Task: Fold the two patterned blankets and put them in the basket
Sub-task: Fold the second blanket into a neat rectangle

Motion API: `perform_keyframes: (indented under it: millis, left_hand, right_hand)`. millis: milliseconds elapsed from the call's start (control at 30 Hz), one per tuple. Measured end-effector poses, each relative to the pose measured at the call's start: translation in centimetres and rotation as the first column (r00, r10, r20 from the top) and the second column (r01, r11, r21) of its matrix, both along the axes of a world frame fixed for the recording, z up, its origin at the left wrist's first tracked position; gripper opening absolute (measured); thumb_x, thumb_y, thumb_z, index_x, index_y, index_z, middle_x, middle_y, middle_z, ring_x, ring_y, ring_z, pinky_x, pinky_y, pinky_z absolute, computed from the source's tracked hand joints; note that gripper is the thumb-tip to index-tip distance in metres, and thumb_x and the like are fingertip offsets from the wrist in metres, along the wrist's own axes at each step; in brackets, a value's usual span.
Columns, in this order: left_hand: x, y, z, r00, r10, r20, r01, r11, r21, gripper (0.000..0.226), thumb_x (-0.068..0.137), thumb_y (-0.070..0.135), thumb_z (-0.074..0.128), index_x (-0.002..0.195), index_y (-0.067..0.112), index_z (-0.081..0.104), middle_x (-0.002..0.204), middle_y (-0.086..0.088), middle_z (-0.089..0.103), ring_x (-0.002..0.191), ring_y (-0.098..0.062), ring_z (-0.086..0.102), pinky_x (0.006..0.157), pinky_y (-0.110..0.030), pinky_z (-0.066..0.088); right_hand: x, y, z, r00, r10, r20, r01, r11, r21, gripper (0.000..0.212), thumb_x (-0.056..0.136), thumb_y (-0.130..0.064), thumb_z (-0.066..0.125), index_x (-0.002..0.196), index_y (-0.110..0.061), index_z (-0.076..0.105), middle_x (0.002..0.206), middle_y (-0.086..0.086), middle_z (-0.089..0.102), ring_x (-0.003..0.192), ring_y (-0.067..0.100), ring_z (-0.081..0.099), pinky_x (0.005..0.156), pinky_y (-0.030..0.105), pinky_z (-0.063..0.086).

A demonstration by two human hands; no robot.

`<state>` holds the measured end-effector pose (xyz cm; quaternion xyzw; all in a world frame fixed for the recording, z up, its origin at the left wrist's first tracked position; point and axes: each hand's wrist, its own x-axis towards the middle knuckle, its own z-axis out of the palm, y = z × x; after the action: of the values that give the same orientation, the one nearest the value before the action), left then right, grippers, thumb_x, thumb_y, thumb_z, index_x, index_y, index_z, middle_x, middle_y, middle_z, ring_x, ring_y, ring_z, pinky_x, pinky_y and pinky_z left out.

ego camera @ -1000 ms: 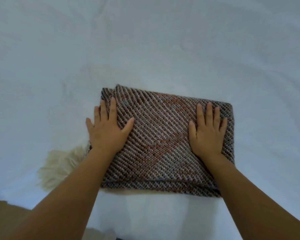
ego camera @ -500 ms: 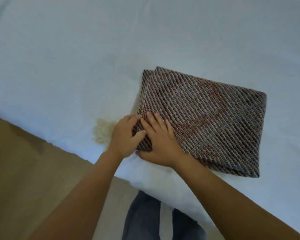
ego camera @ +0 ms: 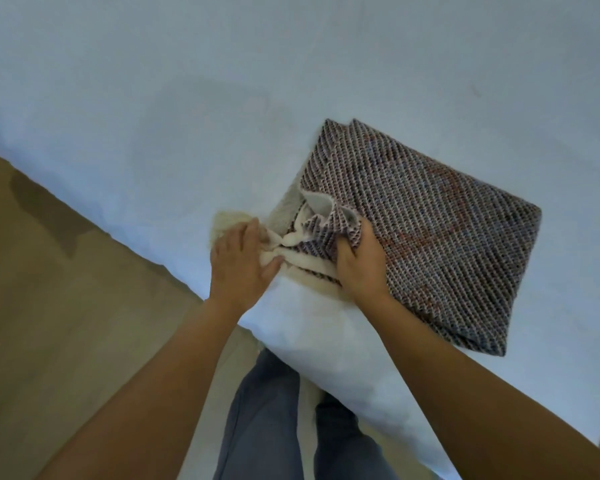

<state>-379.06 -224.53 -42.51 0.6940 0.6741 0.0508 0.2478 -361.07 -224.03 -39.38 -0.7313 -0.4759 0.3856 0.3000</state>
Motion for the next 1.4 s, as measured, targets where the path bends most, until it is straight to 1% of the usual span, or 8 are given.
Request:
perform_keyframes:
  millis: [333,500,600,767,933,1100,1233,1400]
  left_hand:
    - [0.0,-1.3,2.2,0.998,-0.042,-0.055,0.048,0.993,0.105,0.052,0.085,0.039,0.021,0.092,0.008,0.063,0.079,-0.006,0.066,0.076,-0.028,0.062,0.104,-0.048,0.025]
    - [-1.1,-3.4,2.0,0.99,-0.081,-0.114,0.095,0.988,0.121,0.04,0.085,0.03,0.038,0.093,0.005,0.068,0.093,-0.011,0.068,0.083,-0.032,0.064,0.098,-0.062,0.034]
    - [-1.2,-4.1,1.6,0.976,-0.082,-0.2,0.065,0.994,-0.09,0.041,0.083,0.044,0.047,0.098,0.012,0.069,0.117,-0.007,0.059,0.111,-0.029,0.053,0.107,-0.06,0.021]
    - [1.3,-0.4,2.9,0.995,0.095,-0.037,-0.086,0.978,0.192,0.042,0.076,0.048,0.051,0.086,0.013,0.07,0.109,-0.01,0.063,0.109,-0.032,0.055,0.101,-0.063,0.024]
    - [4.7,2.4,2.2,0.961,-0.215,-0.175,0.226,0.973,0.048,0.044,0.087,0.037,0.052,0.126,0.016,0.049,0.135,-0.003,0.045,0.129,-0.025,0.033,0.109,-0.055,0.012]
    - [3.0,3.1,1.4,0.984,0.169,0.053,-0.171,0.985,0.024,0.028,0.083,0.032,0.048,0.082,0.007,0.061,0.092,-0.007,0.056,0.097,-0.029,0.048,0.084,-0.041,0.038]
    - [-2.0,1.4,1.5,0.264,0.868,0.42,-0.8,0.44,-0.407,0.027,0.076,0.028,0.047,0.064,0.004,0.05,0.063,-0.006,0.049,0.059,-0.022,0.045,0.053,-0.03,0.034]
    - [-4.6,-1.8,0.7,0.18,0.939,0.293,-0.802,0.313,-0.509,0.02,0.07,0.021,0.065,0.077,0.008,0.053,0.07,0.0,0.048,0.066,-0.012,0.049,0.059,-0.029,0.037]
  right_hand:
    - [-1.0,0.0,-0.7,0.985,0.12,0.12,-0.124,0.992,0.023,0.028,0.087,-0.015,0.057,0.115,-0.012,0.053,0.115,0.005,0.055,0.111,0.021,0.048,0.095,0.025,0.036]
    - [0.0,0.4,0.2,0.987,-0.154,-0.05,0.157,0.986,0.06,0.007,0.094,-0.027,0.05,0.099,-0.029,0.045,0.083,-0.028,0.048,0.074,-0.026,0.048,0.06,-0.002,0.033]
    - [-0.1,0.1,-0.1,0.999,-0.039,-0.019,0.038,0.999,-0.003,0.012,0.094,-0.03,0.05,0.102,-0.022,0.05,0.093,-0.007,0.059,0.081,0.001,0.054,0.071,0.019,0.037]
    - [-0.6,0.3,-0.7,0.999,-0.028,0.019,0.028,1.0,0.009,0.02,0.092,-0.027,0.052,0.108,-0.016,0.053,0.108,0.003,0.062,0.098,0.017,0.056,0.082,0.024,0.038]
    - [-0.8,0.3,-0.8,0.997,-0.001,0.072,-0.002,0.999,0.032,0.016,0.09,-0.023,0.056,0.103,-0.014,0.056,0.101,-0.001,0.06,0.096,0.017,0.055,0.08,0.024,0.037]
    - [-0.8,-0.1,-1.1,0.993,0.047,0.108,-0.047,0.999,-0.002,0.021,0.089,-0.023,0.056,0.106,-0.011,0.055,0.103,0.001,0.051,0.104,0.021,0.048,0.088,0.026,0.034]
    - [-1.0,-0.6,-0.9,0.999,-0.026,0.031,0.024,0.999,0.043,0.029,0.09,-0.025,0.054,0.116,-0.012,0.053,0.111,-0.001,0.051,0.111,0.02,0.047,0.098,0.031,0.036]
    - [-1.7,-2.4,-2.8,0.756,0.512,0.408,-0.465,0.859,-0.217,0.088,0.082,-0.063,0.047,0.149,-0.021,0.007,0.158,0.01,0.001,0.144,0.027,-0.005,0.114,0.042,-0.008]
